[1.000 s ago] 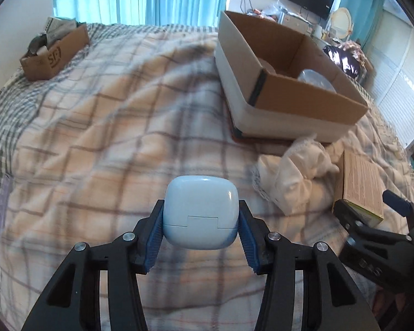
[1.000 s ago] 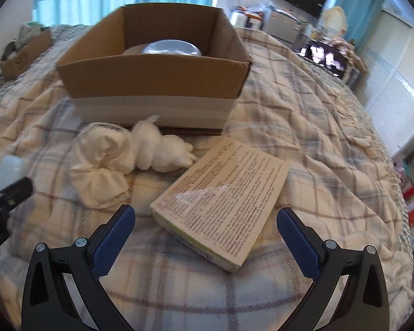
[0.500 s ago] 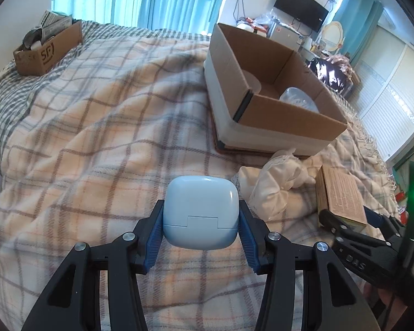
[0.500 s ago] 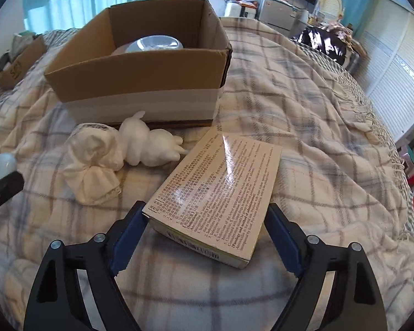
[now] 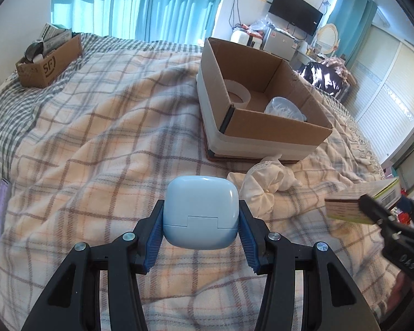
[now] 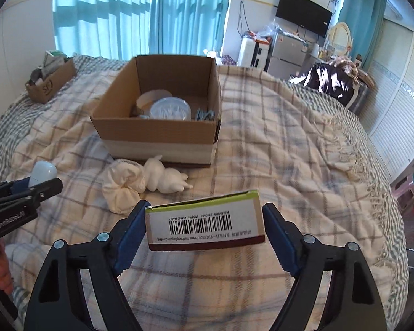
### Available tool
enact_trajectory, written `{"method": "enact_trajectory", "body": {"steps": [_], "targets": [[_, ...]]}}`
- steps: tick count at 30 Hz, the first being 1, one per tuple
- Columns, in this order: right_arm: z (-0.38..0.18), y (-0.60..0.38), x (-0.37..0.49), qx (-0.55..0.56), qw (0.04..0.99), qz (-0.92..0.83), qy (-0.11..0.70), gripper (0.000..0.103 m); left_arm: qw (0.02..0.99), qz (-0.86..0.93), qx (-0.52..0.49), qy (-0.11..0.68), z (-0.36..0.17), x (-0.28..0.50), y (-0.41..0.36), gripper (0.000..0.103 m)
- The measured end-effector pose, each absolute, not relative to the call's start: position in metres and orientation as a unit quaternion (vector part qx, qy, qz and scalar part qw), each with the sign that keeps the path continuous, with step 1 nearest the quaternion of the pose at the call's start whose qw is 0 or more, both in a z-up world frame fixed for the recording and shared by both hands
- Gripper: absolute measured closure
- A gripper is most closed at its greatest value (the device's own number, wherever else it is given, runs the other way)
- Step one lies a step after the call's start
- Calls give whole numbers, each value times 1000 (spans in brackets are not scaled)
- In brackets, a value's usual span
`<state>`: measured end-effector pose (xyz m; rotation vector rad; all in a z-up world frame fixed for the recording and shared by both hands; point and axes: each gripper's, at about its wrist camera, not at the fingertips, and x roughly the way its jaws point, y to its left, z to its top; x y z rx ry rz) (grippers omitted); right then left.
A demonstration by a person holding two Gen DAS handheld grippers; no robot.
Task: Organize objects
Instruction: 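Carry earbud case and medicine box over the box and release both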
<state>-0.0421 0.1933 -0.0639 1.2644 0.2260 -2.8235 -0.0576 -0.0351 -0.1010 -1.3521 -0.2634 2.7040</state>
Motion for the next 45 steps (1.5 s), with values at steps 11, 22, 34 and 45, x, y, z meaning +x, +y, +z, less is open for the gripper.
{"method": "enact_trajectory", "body": {"steps": [11,22,34,45], "targets": [[-1,210,-60,339,83,-937,17,22,83,895,-428,-98,-63,-69,-22,52],[57,197,-135,259,138,-956,3,22,105,919,-374,-67,0,-159,14,52],[21,195,-260,289,166,-941,-53,23,114,908,-395,-76,-43,-260,25,52],[7,210,-265,298,169,-936,-81,1,120,916,-377,-66,-53,-253,30,10]]}}
